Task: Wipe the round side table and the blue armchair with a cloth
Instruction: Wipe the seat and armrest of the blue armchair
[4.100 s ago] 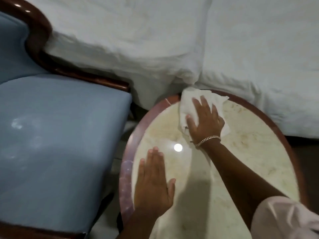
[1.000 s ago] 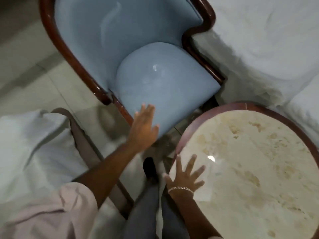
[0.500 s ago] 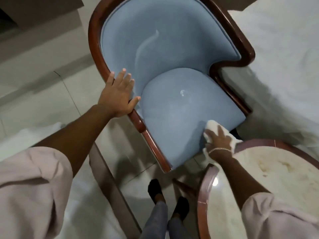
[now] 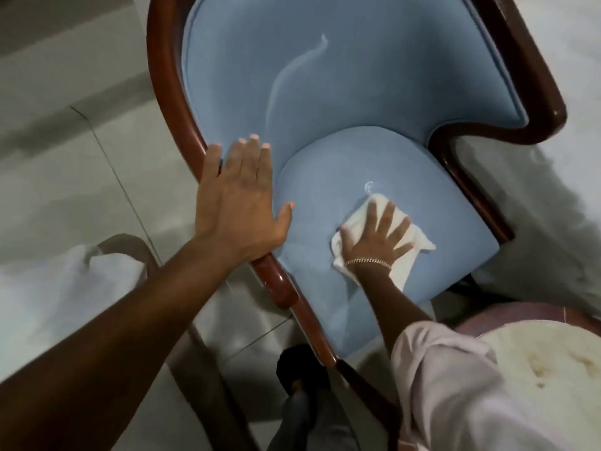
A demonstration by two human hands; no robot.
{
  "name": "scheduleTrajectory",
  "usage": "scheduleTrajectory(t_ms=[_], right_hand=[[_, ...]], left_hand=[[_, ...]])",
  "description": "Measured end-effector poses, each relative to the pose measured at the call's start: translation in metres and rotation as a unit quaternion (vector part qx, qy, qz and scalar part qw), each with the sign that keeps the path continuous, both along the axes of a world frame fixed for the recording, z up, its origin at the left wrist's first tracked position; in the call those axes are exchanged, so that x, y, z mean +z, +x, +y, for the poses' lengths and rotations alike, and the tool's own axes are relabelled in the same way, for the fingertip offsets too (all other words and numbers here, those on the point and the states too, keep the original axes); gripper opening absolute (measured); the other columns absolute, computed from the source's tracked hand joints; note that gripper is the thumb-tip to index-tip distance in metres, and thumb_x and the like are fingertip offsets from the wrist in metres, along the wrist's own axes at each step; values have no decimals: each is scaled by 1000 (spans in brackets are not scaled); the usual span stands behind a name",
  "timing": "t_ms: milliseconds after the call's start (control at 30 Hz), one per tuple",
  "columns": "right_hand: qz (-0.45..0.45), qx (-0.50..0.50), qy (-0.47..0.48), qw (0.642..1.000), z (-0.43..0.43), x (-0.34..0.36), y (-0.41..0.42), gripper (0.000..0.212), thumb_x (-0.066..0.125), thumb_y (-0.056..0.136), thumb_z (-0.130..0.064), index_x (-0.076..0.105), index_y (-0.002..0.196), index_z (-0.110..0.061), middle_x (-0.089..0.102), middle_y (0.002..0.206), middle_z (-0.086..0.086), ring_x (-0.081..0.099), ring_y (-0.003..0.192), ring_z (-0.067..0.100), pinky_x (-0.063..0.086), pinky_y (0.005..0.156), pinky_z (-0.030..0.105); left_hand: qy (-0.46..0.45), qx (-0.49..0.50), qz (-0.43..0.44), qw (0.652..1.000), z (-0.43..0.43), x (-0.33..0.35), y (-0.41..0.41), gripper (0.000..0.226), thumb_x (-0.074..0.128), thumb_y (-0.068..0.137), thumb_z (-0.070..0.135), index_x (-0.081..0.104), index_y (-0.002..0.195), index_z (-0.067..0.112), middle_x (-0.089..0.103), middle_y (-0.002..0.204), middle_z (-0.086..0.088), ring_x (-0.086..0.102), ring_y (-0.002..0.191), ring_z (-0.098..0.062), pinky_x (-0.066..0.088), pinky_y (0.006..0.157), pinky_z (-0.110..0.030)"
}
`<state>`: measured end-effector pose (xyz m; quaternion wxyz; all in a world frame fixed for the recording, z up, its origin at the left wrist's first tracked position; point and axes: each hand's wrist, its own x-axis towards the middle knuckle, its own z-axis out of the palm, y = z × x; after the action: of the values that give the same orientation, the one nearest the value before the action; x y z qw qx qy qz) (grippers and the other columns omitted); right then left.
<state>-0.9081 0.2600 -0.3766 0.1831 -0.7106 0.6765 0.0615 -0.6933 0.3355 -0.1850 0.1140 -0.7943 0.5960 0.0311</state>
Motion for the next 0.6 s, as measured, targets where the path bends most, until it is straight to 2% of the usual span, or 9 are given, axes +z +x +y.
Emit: scheduleTrajectory(t_ms=[100, 167, 233, 300, 367, 500, 600], right_hand=[[-42, -80, -1, 996, -67, 2, 23, 86, 34, 86, -70, -2, 155, -33, -7, 168, -1, -13, 151, 44, 0, 113, 75], [-25, -56, -16, 998, -88, 7, 41, 87, 31, 85, -72, 1, 155, -32, -2, 168, 0, -9, 151, 44, -2, 114, 71], [21, 98, -59, 993, -79, 8, 53, 84, 28, 84, -74, 8, 155, -33, 6, 167, 3, 3, 151, 42, -1, 113, 64], [12, 265, -60, 962, -48, 1, 44, 80, 33, 88, -71, 12, 156, -34, 10, 168, 4, 6, 153, 41, 10, 116, 63], [-29, 320, -77, 944, 3, -9, 20, 74, 40, 90, -64, 20, 155, -34, 19, 166, 4, 12, 153, 37, 20, 114, 64], [-56, 301, -49, 951, 20, -23, -54, 69, 42, 87, -60, 31, 152, -37, 31, 162, 3, 19, 152, 32, 27, 107, 66], [-31, 146, -28, 988, -37, -16, -42, 81, 45, 79, -64, 25, 153, -36, 24, 164, 5, 16, 152, 37, 21, 108, 72]], left_hand=[[-18, 0, -2, 1000, 1, -2, 1, 89, 25, 90, 61, 16, 158, 5, 21, 168, -18, 21, 155, -32, 12, 126, -55], [-27, 4, 6, 1000, 1, -3, 1, 89, 26, 90, 60, 15, 159, 5, 20, 168, -18, 20, 156, -31, 11, 126, -54], [-21, 3, 16, 1000, 1, -2, -3, 88, 27, 90, 57, 14, 159, 5, 20, 168, -18, 19, 156, -32, 11, 127, -54], [-20, 3, 8, 1000, -1, -2, -1, 87, 27, 90, 56, 14, 159, 4, 19, 168, -19, 18, 156, -32, 10, 127, -54], [-2, 10, 10, 1000, 3, 6, 4, 87, 26, 90, 56, 10, 159, 5, 14, 169, -18, 13, 157, -32, 7, 127, -53], [30, -19, 8, 999, -14, 9, -3, 86, 29, 92, 54, 9, 159, 4, 12, 170, -17, 10, 158, -30, 6, 128, -53], [-16, -16, 0, 1000, -9, 19, 5, 82, 38, 91, 48, 23, 157, 1, 24, 166, -20, 21, 156, -31, 13, 126, -54]])
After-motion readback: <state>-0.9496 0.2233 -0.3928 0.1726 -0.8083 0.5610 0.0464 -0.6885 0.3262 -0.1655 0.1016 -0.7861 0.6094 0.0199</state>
